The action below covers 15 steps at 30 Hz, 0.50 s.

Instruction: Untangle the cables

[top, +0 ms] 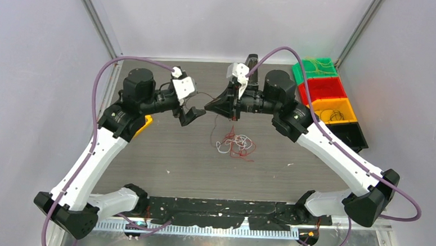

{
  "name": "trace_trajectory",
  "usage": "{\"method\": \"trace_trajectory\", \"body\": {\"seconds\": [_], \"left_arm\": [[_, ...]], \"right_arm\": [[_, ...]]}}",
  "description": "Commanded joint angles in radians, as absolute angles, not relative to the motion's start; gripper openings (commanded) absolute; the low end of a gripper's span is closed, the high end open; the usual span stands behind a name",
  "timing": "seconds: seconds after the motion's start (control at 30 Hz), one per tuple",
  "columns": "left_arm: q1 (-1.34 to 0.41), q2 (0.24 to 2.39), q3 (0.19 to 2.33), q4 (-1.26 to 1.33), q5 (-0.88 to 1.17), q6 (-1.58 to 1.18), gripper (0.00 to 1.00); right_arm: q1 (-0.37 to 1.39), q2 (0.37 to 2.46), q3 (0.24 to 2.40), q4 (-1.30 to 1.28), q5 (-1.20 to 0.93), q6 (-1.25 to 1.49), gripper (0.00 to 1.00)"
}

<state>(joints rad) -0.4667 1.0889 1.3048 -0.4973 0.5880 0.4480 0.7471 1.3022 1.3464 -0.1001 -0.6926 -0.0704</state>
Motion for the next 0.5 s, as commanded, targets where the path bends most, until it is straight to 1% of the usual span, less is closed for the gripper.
{"method": "trace_trajectory", "body": {"seconds": [0.0, 0.1, 0.13, 0.17, 0.2, 0.23, 0.27, 0.33, 0.37, 0.43, 0.47], "left_arm": [[-0.482, 1.072, 1.257, -0.456, 0.634, 0.471, 0.96], [-0.482, 1.053, 1.203, -0.478, 0.758, 0.486, 0.88], [-0.482, 1.048, 1.184, -0.471, 0.780, 0.486, 0.81], [-0.482, 1.043, 1.166, -0.459, 0.780, 0.482, 0.70], [-0.481, 1.040, 1.158, -0.432, 0.771, 0.465, 0.57], [-0.480, 1.036, 1.155, -0.416, 0.759, 0.449, 0.42], [-0.478, 1.030, 1.157, -0.404, 0.751, 0.430, 0.24], [-0.467, 1.012, 1.164, -0.385, 0.752, 0.404, 0.05], [-0.459, 1.001, 1.170, -0.386, 0.756, 0.390, 0.00], [-0.434, 0.981, 1.185, -0.400, 0.777, 0.367, 0.00], [-0.424, 0.975, 1.196, -0.421, 0.792, 0.366, 0.00]], "right_arm": [[0.755, 1.274, 1.395, -0.058, -0.724, -0.057, 0.05], [0.755, 1.274, 1.413, -0.049, -0.723, -0.046, 0.06], [0.754, 1.273, 1.415, -0.050, -0.725, -0.044, 0.06], [0.754, 1.270, 1.415, -0.052, -0.729, -0.043, 0.06], [0.754, 1.268, 1.413, -0.059, -0.735, -0.042, 0.06], [0.754, 1.261, 1.406, -0.064, -0.736, -0.046, 0.05], [0.753, 1.256, 1.400, -0.078, -0.734, -0.055, 0.05], [0.739, 1.236, 1.377, -0.101, -0.725, -0.068, 0.05], [0.729, 1.219, 1.361, -0.111, -0.722, -0.069, 0.05], [0.681, 1.197, 1.338, -0.182, -0.719, -0.076, 0.05], [0.639, 1.183, 1.330, -0.213, -0.721, -0.103, 0.07]]}}
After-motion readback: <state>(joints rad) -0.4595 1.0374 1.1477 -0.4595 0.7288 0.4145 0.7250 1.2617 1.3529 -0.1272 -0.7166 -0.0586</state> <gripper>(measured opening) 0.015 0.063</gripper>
